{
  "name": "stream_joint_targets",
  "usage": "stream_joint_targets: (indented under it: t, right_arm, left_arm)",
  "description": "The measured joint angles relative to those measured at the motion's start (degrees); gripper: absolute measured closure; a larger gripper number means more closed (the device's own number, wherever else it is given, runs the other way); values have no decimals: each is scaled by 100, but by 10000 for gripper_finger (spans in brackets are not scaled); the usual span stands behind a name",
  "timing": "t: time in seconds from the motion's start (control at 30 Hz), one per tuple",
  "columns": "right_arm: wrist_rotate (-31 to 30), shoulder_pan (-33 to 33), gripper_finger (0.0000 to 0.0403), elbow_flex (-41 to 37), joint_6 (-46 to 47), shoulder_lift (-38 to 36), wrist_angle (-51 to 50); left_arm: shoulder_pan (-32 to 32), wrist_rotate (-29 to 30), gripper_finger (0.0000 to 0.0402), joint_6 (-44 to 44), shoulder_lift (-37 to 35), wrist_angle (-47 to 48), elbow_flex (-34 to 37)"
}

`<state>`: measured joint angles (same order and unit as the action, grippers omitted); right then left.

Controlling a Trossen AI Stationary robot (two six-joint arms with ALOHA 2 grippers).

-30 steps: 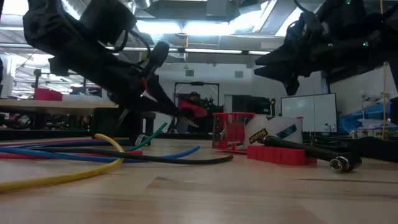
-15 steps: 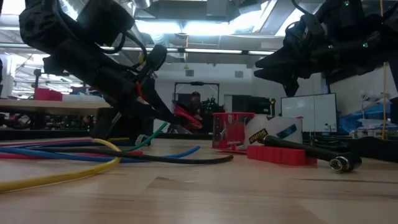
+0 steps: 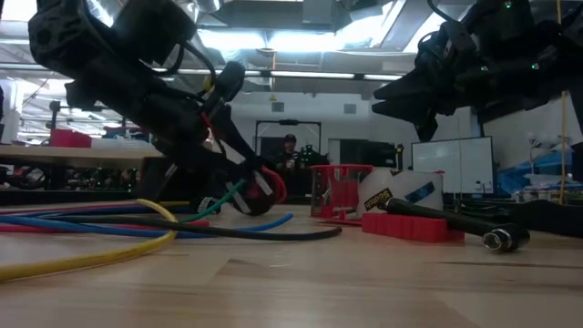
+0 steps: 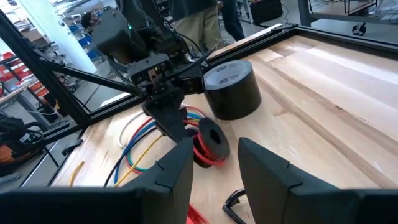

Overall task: Coil cords
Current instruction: Coil the red wire onto the spool

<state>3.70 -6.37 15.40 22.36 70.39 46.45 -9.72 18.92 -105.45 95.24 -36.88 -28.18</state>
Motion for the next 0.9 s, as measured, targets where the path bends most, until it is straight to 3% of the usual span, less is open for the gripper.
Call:
stream_joint_targets:
  t: [0.57, 0.9]
  right_arm:
    - [1, 0, 272, -2, -34, 0, -102]
    - [0, -2, 272, -2, -83, 0, -177]
  left_arm:
    - [-283, -881, 344, -384, -24, 9, -4]
    - [-539, -856, 354, -353, 0, 101, 24]
